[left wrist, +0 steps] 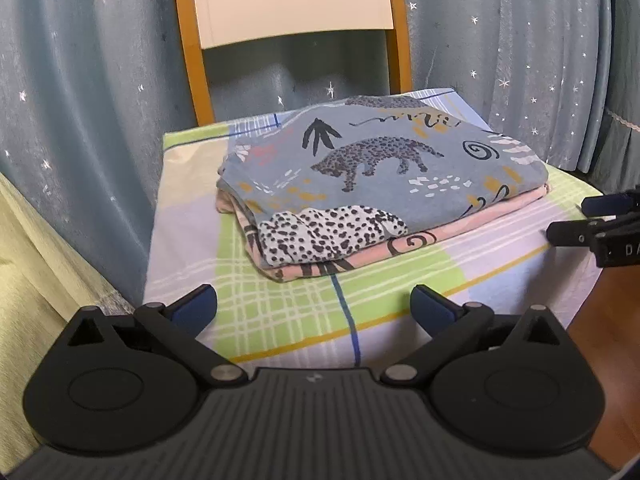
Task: Fold clothes
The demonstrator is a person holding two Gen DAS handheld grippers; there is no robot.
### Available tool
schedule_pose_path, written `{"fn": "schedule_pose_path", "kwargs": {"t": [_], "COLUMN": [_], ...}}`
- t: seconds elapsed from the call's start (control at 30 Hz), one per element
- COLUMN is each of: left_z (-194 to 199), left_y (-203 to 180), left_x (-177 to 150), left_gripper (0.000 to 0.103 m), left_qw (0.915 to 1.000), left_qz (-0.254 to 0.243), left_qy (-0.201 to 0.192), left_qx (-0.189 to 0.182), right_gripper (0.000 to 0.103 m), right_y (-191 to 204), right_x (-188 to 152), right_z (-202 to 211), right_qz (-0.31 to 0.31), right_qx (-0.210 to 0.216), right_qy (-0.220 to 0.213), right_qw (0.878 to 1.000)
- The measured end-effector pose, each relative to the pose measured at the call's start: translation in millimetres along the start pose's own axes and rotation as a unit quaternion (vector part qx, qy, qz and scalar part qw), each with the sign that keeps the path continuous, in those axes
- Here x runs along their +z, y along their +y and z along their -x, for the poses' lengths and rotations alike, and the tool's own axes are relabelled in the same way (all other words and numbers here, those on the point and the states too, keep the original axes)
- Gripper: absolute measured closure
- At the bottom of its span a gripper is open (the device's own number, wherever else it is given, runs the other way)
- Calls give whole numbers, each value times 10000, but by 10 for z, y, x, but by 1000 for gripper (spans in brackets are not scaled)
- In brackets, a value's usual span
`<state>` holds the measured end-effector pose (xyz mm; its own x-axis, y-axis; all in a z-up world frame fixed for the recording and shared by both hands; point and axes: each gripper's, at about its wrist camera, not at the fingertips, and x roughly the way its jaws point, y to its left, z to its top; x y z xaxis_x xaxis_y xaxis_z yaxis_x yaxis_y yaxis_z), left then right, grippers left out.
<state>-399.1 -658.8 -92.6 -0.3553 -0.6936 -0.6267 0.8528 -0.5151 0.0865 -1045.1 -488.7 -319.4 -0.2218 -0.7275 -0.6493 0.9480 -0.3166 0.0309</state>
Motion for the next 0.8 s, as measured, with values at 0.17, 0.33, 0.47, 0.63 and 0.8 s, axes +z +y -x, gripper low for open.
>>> {"fn": "schedule_pose_path", "kwargs": {"t": [0.17, 0.33, 0.47, 0.63, 0.8], "left_z": [-33, -51, -60, -77, -73], "left_y": [20, 18, 7, 33, 3], "left_x": [18, 24, 28, 32, 33], "left_gripper": [1, 1, 1, 0, 0], "left_qw": [9999, 9998, 9998, 9995, 9998], "left_qz": [109, 153, 163, 268, 173], "left_qy": [99, 92, 90, 108, 46], "left_qx": [-60, -66, -51, -113, -62], "right_gripper": [14, 10, 7, 4, 3], "right_y": [24, 68, 75, 99, 105], "right_x": [5, 25, 29, 23, 31], "right_z": [-25, -47, -52, -58, -60], "right_qz": [-28, -66, -57, -5, -7], "right_qx": [29, 28, 31, 22, 22], "right_qy": [60, 90, 120, 134, 152], "right_qw": [10000, 9999, 9999, 9999, 9999]}}
